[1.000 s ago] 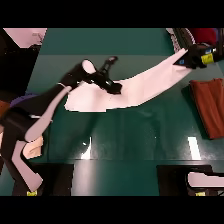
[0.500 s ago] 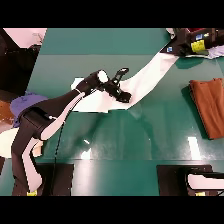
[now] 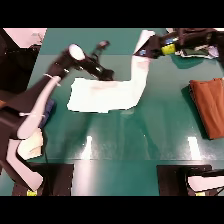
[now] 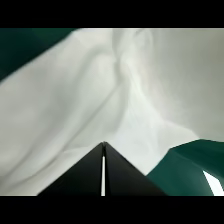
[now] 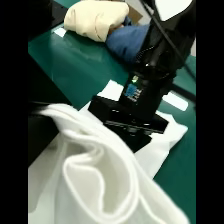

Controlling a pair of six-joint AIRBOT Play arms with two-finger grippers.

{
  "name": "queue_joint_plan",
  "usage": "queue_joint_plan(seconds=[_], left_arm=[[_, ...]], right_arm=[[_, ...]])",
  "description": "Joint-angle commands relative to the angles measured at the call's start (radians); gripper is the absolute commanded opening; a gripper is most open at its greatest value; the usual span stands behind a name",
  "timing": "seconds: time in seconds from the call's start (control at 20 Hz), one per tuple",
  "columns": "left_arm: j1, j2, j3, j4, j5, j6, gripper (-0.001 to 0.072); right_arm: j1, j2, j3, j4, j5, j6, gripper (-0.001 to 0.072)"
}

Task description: Fold the shirts.

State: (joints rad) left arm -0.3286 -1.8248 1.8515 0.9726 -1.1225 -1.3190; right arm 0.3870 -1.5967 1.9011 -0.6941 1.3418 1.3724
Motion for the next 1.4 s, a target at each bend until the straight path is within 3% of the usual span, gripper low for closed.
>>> queue_joint_plan(seconds=[0.0, 0.2, 0.3, 0.35, 0.4, 0.45, 0.5, 0.55, 0.65, 0.75, 0.9, 1.1, 1.15, 1.25, 1.35], left_arm=[[0.171, 0.127, 0.006, 0.121, -0.048, 0.003, 0.0023], [0.353, 0.228, 0.006, 0.126, -0.099, 0.002, 0.0023], [0.409, 0.253, 0.005, 0.125, -0.121, 0.002, 0.0023], [0.428, 0.259, 0.005, 0.125, -0.127, 0.002, 0.0023], [0.440, 0.261, 0.005, 0.123, -0.135, 0.002, 0.0023], [0.446, 0.260, 0.005, 0.122, -0.149, 0.001, 0.0023], [0.446, 0.260, 0.003, 0.123, -0.158, 0.002, 0.0023], [0.446, 0.260, 0.003, 0.121, -0.161, 0.002, 0.0023], [0.446, 0.260, 0.003, 0.105, -0.164, 0.002, 0.0023], [0.446, 0.260, 0.003, 0.100, -0.177, 0.002, 0.0024], [0.445, 0.260, 0.003, 0.082, -0.197, 0.002, 0.0023], [0.444, 0.260, 0.003, 0.071, -0.202, 0.002, 0.0023], [0.444, 0.260, 0.003, 0.068, -0.202, 0.002, 0.0023], [0.444, 0.258, 0.003, 0.060, -0.202, 0.002, 0.0023], [0.444, 0.258, 0.003, 0.059, -0.202, 0.002, 0.0023]], right_arm=[[0.118, -0.095, 0.001, 0.136, -0.119, -0.104, 0.0011], [0.290, -0.259, 0.026, 0.189, -0.323, -0.202, 0.0017], [0.362, -0.373, 0.125, 0.214, -0.362, -0.234, 0.0105], [0.394, -0.427, 0.188, 0.233, -0.384, -0.247, 0.0185], [0.420, -0.460, 0.215, 0.229, -0.427, -0.249, 0.0411], [0.433, -0.468, 0.205, 0.245, -0.470, -0.249, 0.0563], [0.436, -0.460, 0.174, 0.280, -0.492, -0.249, 0.0594], [0.425, -0.438, 0.132, 0.304, -0.491, -0.249, 0.0590], [0.373, -0.370, 0.063, 0.260, -0.408, -0.248, 0.0431], [0.289, -0.295, 0.001, 0.173, -0.269, -0.242, 0.0429], [0.148, -0.168, -0.161, -0.033, -0.137, -0.137, 0.0428], [-0.039, -0.035, -0.430, -0.127, -0.138, -0.054, 0.0431], [-0.076, -0.021, -0.483, -0.119, -0.155, -0.051, 0.0467], [-0.134, -0.023, -0.565, -0.081, -0.183, -0.052, 0.0713], [-0.159, -0.056, -0.614, -0.014, -0.204, -0.054, 0.0716]])
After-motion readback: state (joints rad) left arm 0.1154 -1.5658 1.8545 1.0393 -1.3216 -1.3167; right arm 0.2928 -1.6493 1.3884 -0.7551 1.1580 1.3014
